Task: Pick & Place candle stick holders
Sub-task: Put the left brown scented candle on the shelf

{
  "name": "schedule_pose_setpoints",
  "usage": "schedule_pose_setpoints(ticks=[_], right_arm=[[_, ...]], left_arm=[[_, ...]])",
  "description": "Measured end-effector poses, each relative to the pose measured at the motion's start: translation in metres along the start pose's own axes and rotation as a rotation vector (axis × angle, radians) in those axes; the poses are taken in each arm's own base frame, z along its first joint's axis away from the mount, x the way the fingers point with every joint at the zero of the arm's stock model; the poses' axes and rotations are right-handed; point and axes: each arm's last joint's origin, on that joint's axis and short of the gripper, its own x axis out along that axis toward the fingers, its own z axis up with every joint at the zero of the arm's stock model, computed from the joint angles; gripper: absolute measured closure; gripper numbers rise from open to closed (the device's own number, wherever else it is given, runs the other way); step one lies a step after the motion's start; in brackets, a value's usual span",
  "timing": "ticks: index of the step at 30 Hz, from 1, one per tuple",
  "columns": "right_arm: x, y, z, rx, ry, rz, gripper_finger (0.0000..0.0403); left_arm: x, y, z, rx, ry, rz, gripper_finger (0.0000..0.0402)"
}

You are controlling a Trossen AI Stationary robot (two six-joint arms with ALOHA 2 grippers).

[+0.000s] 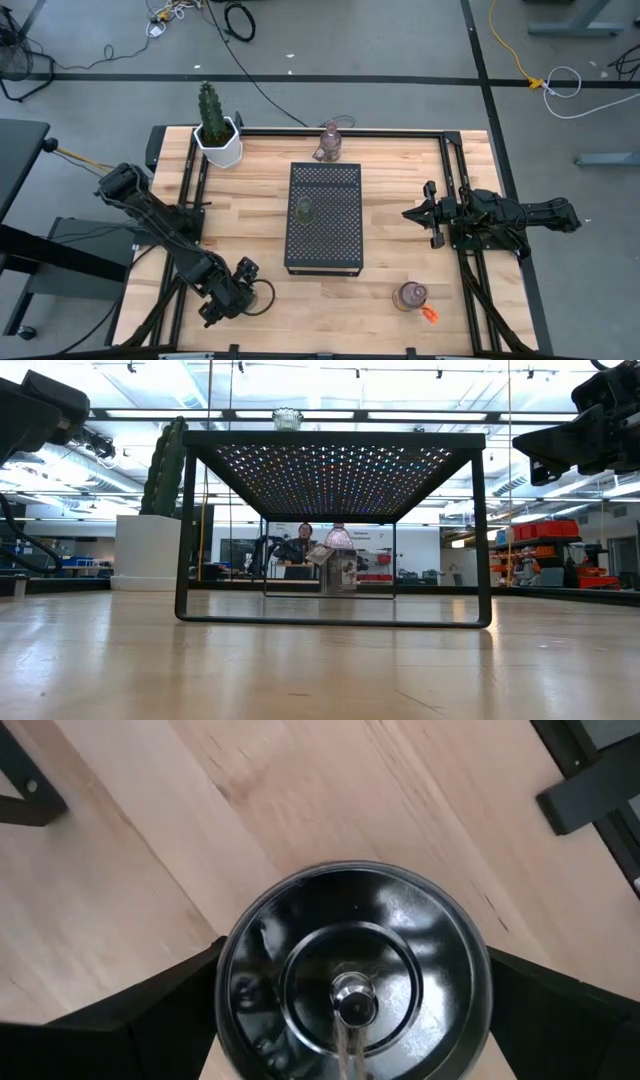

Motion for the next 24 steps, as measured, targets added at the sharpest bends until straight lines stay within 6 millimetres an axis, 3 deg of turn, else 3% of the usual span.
schedule_pose_setpoints(ticks=[24], right_arm=[[0.0,0.0,0.0,0.0,0.0,0.0,0.038]], left_arm=[[-0.0001,0.0016,0.0005,-0.008,-0.003,0.003,0.0035]])
